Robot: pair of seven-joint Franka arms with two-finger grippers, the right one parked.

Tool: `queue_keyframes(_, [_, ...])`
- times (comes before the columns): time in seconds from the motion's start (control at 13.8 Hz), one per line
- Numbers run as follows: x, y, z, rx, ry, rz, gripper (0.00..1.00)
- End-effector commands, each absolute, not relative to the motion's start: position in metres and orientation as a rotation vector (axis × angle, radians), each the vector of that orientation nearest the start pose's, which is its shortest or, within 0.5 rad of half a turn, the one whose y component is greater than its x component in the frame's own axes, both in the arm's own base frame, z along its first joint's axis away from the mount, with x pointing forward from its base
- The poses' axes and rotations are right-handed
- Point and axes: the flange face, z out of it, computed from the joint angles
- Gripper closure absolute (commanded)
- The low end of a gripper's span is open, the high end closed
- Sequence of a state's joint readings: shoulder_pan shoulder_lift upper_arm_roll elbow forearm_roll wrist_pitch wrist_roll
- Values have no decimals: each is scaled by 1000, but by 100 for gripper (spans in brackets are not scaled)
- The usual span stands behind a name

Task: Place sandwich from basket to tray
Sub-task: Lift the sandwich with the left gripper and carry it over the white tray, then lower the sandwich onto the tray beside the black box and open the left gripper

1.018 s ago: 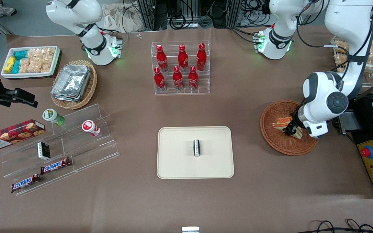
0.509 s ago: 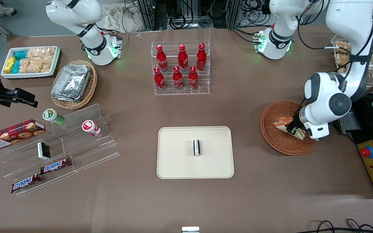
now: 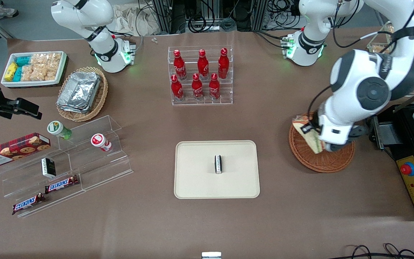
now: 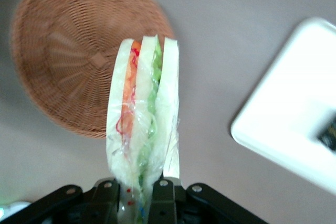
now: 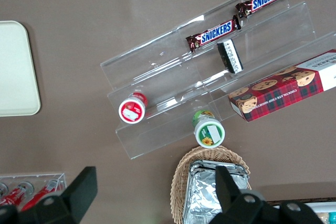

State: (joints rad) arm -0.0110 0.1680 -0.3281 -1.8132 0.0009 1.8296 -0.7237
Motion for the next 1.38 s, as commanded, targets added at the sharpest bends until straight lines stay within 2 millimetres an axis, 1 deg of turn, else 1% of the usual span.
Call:
queue_keyframes(0.0, [564,-245,426,-3180,-253,142,100])
queue_keyframes(0.15, [564,-286,403,-3247,-89,80,100])
queue_keyframes(0.22, [565,-299,387,-3243,-48,31,100])
queue_keyframes(0.29, [567,-306,370,-3239,-14,20,100])
queue_keyframes(0.44, [574,-317,324,-3237,72,-5,100])
queue_keyframes(0.51, [577,-318,302,-3232,102,-30,100])
queue_keyframes(0.58, [579,-321,287,-3237,127,-50,100])
queue_keyframes(0.65, [580,-321,279,-3241,138,-64,100])
queue_keyframes(0.87, [580,-321,262,-3228,179,-47,100])
queue_keyframes(0.95, [579,-321,249,-3196,226,-47,100])
queue_keyframes(1.02, [579,-321,240,-3174,253,-51,77])
queue_keyframes(1.09, [579,-321,233,-3171,260,-41,43])
queue_keyframes(1.16, [578,-321,230,-3171,261,-34,1])
queue_keyframes(1.31, [579,-320,230,-3177,248,-29,0])
